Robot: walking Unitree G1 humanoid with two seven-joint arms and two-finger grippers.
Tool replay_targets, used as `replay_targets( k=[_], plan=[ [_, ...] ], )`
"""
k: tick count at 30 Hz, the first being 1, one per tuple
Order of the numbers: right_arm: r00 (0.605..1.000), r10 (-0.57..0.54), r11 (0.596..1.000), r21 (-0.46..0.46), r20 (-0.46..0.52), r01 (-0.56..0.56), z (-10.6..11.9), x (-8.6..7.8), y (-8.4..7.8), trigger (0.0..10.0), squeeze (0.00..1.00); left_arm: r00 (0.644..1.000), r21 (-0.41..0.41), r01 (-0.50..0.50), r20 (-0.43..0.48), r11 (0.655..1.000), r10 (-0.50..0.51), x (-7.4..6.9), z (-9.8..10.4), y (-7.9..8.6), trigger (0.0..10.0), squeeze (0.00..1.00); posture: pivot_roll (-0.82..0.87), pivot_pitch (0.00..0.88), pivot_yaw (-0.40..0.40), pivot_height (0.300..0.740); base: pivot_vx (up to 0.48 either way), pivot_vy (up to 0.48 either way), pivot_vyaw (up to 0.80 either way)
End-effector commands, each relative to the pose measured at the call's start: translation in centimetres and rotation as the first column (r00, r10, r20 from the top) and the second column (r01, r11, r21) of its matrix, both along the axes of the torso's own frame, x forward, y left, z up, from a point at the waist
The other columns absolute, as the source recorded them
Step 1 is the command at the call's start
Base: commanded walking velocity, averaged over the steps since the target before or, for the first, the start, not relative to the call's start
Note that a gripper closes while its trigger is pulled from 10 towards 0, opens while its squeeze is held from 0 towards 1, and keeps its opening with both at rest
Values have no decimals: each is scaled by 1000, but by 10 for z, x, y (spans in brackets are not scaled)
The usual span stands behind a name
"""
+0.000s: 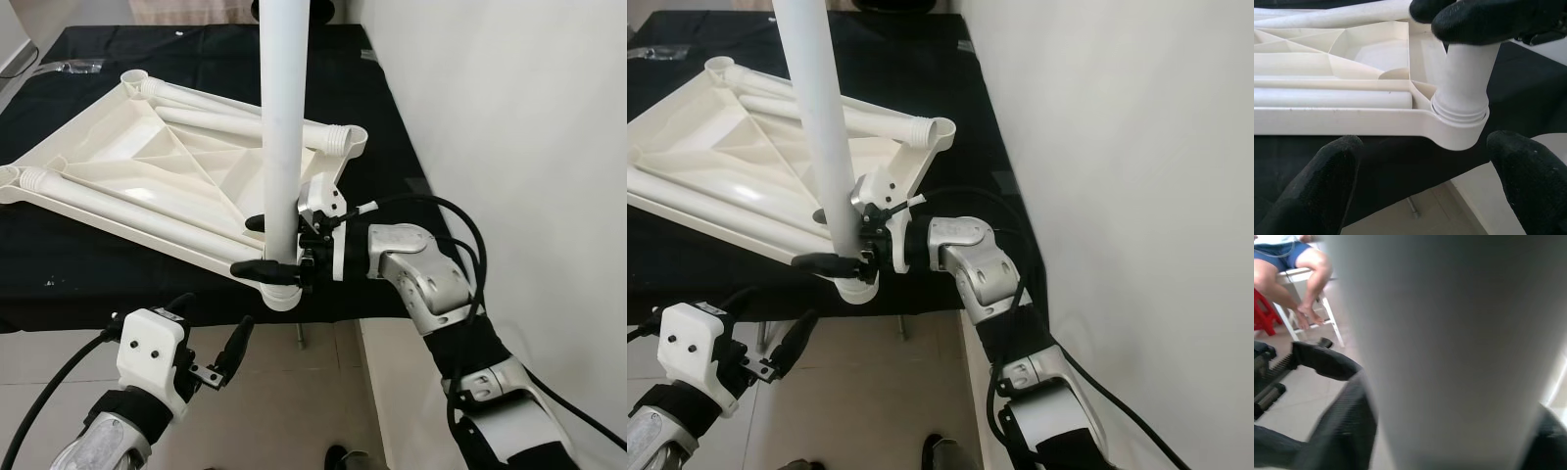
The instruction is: Building children table
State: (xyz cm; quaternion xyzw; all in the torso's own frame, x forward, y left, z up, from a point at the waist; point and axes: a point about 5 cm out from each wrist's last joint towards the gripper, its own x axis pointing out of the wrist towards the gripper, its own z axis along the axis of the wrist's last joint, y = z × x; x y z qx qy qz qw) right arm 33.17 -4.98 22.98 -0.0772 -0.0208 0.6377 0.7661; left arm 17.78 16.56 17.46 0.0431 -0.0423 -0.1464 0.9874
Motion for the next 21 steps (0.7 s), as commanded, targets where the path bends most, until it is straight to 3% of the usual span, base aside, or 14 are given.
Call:
replay_targets(
  k=[1, 4, 8, 10, 12, 13, 14, 15, 16, 17, 18, 19, 21],
  plan=[
    [1000, 20, 1000, -2, 1, -20, -1, -1, 1, 0, 0, 1000, 2, -1, 0, 1000, 1, -3, 1, -1, 10000, 0, 91, 220, -80, 740, 0, 0, 0],
    [1000, -18, 1000, -6, -1, 18, -5, 1, -2, 0, 0, 1000, 0, 1, -1, 1000, -1, -3, 1, -2, 10000, 0, 87, 218, -79, 740, 0, 0, 0],
    [987, -159, 987, -25, -2, 159, -16, 6, -19, 0, 0, 1000, -3, 4, -1, 1000, -4, -3, 1, -4, 10000, 0, 92, 216, -82, 740, 0, 0, 0],
    [936, -350, 937, -19, -25, 350, -23, 8, -33, 0, 0, 1000, -2, 2, -2, 1000, -2, -4, 0, -2, 10000, 0, 82, 217, -86, 740, 0, 0, 0],
    [885, -464, 886, -14, -42, 464, -28, 7, -40, 0, 0, 1000, -2, 1, -3, 1000, -1, -4, 0, -2, 10000, 0, 81, 217, -86, 740, 0, 0, 0],
    [704, -709, 702, -43, 45, 711, -33, 8, -51, 0, 0, 1000, -2, 3, -4, 1000, -3, -4, 0, -2, 10000, 0, 75, 216, -85, 740, 0, 0, 0],
    [526, -842, 526, -38, 122, 850, -35, 7, -62, 0, 0, 1000, -3, 4, -5, 1000, -4, -4, -1, -3, 10000, 0, 75, 216, -85, 740, 0, 0, 0],
    [408, -905, 411, -3, 119, 912, -35, -1, -66, 0, 0, 1000, -4, 6, -6, 1000, -6, -4, -1, -3, 10000, 0, 72, 216, -84, 740, 0, 0, 0],
    [382, -917, 386, 14, 118, 922, -35, -9, -62, 0, 0, 1000, -5, 7, -6, 1000, -7, -3, -1, -4, 10000, 0, 72, 216, -82, 740, 0, 0, 0],
    [382, -917, 386, 14, 118, 922, -35, -9, -62, 0, 0, 1000, -5, 7, -6, 1000, -7, -3, -1, -4, 10000, 0, 72, 216, -82, 740, 0, 0, 0],
    [435, -896, 439, 33, 83, 898, -34, -17, -46, 0, 0, 1000, -6, 9, -5, 1000, -9, -2, -1, -4, 10000, 0, 66, 216, -77, 740, 0, 0, 0],
    [435, -896, 439, 33, 83, 898, -34, -17, -46, 0, 0, 1000, -6, 9, -5, 1000, -9, -2, -1, -4, 10000, 0, 66, 216, -77, 740, 0, 0, 0],
    [495, -868, 497, 54, 36, 866, -34, -22, -21, 0, 0, 1000, -7, 14, -5, 1000, -14, 0, -2, -5, 10000, 0, 62, 205, -70, 740, 0, 0, 0]
  ],
)
